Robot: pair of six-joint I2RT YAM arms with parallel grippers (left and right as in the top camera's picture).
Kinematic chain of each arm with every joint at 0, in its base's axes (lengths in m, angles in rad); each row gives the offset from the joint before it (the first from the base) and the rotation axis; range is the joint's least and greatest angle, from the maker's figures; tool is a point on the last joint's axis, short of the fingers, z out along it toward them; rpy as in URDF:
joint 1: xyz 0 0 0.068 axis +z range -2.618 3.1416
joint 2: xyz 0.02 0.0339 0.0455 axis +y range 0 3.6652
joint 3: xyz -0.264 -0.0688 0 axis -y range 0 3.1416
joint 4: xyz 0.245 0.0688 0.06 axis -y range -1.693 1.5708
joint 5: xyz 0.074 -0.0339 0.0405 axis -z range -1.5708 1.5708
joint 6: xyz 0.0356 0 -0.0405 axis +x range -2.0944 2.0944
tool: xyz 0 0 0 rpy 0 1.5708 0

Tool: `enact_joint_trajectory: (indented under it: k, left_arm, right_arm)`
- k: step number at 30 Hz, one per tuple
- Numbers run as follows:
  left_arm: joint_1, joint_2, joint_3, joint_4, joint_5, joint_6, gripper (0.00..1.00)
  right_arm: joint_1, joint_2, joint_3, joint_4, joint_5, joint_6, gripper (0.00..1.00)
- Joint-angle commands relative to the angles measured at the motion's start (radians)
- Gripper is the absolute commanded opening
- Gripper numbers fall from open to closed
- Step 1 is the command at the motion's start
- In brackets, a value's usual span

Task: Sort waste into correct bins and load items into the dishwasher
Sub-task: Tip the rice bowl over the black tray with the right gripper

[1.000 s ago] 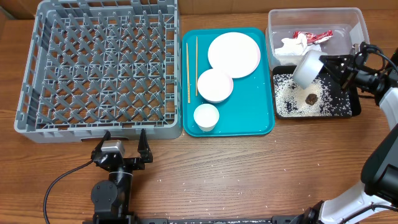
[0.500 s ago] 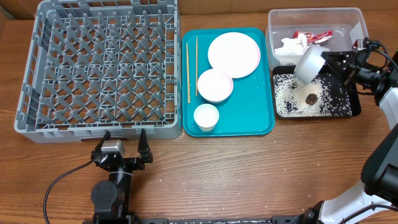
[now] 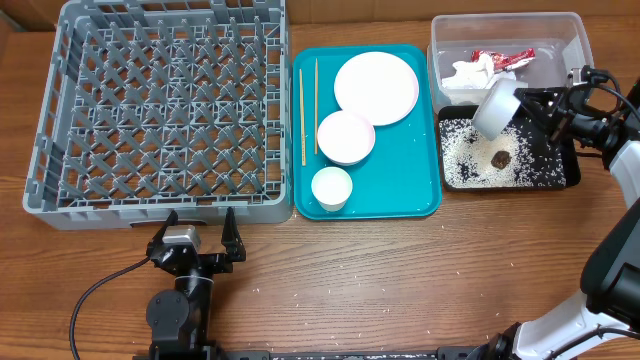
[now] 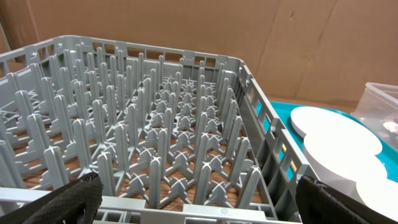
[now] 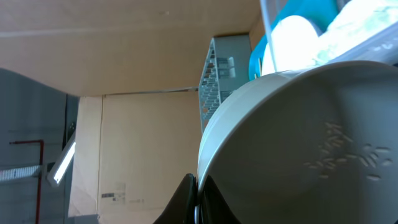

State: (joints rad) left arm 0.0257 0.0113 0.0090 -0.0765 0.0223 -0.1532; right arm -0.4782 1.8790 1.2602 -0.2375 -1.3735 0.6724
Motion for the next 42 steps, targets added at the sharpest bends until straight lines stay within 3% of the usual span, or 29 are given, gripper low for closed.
enact_joint_trajectory:
  k: [1, 17, 42]
  left_arm:
    - [-0.005, -0.007, -0.004, -0.001, -0.004, 0.019, 1.0]
    - [-0.005, -0.007, -0.004, -0.001, -0.004, 0.019, 1.0]
    - [-0.005, -0.007, -0.004, -0.001, -0.004, 0.019, 1.0]
  right_arm:
    - [-0.006, 0.001, 0.002, 0.038, -0.038, -0.014, 0.04]
    - [-0.015, -0.001, 0.003, 0.132, -0.156, 0.193, 0.04]
    - [-0.029, -0.014, 0.003, 0.185, -0.196, 0.168, 0.04]
